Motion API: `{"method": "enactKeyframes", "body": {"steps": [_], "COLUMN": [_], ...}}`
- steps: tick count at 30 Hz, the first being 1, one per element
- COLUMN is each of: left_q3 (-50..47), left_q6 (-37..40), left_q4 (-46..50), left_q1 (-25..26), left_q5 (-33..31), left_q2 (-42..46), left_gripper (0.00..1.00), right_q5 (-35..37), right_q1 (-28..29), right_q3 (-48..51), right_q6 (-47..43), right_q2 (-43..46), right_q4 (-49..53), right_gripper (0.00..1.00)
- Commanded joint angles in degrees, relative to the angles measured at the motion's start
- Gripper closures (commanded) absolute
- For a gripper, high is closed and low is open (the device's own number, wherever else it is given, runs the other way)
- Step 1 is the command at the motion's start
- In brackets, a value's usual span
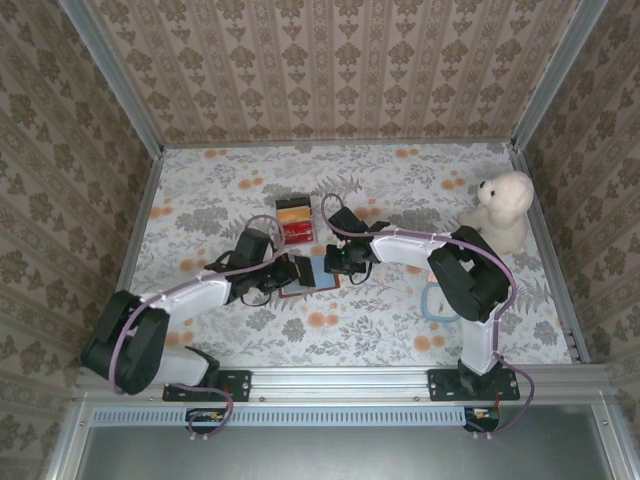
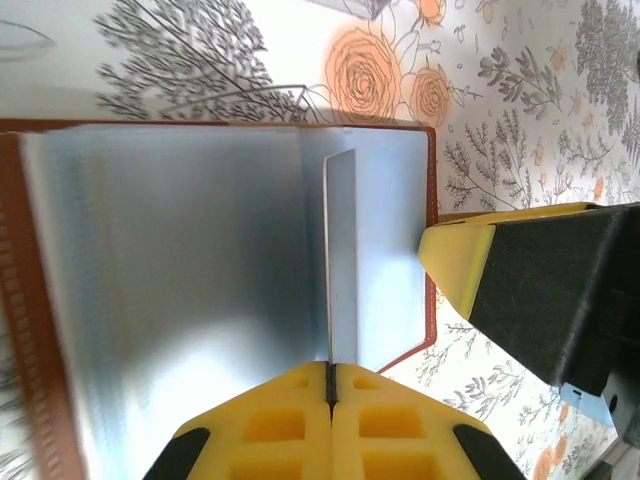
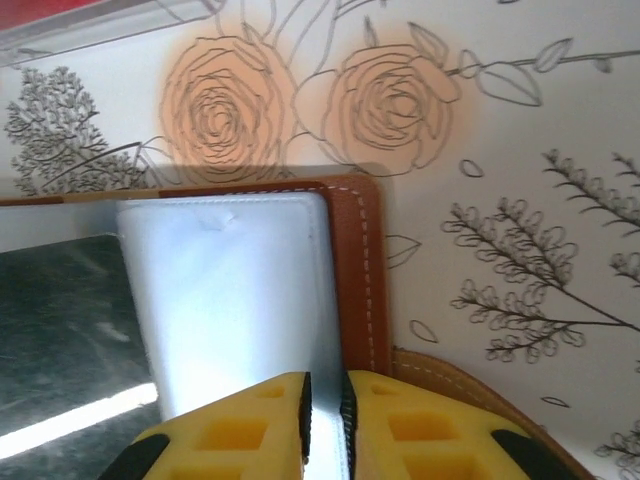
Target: Take the credit cards out of the card holder
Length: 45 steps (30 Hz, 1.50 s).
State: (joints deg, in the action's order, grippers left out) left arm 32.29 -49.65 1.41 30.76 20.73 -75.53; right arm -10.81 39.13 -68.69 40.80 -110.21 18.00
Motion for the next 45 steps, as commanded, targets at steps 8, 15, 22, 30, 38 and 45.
{"method": "enactKeyframes", "body": {"steps": [8,15,22,30,38,45], "left_q3": [-1.32,0.43,1.56,-0.14,-1.94,-2.48], "left_q6": [6.6,0.57,-5.9,-12.08,-14.61,-16.09], "left_q4": [7.64,-2.57,-12.65,-21.49,-25.98,-30.8], "left_q1": [-7.74,-8.26,-8.24,-8.48,-8.8,-8.2], "left_q5": [1.78,12.57,18.97,20.05,20.05,19.4], "left_q2": [16.54,17.5,15.15,11.68,11.19,11.32], "left_gripper": [1.0,1.0,1.0,1.0,1.0,0.78], "right_q5": [-14.09,-28.19,-35.9,-38.32,-40.46,-42.35], "right_q1": [-2.84,-6.77,-7.92,-8.34,-8.72,-7.79], "right_q3": [7.61,14.55,16.03,15.37,14.75,14.55], "right_q6": [1.64,10.71,20.94,23.17,25.26,27.41], "right_q2": [8.56,12.46,10.39,9.45,7.32,6.71], "right_q4": [-18.08,-39.79,-56.04,-58.24,-60.89,-65.08], "right_gripper": [0.59,0.32,0.32,0.58,0.82,0.93]}}
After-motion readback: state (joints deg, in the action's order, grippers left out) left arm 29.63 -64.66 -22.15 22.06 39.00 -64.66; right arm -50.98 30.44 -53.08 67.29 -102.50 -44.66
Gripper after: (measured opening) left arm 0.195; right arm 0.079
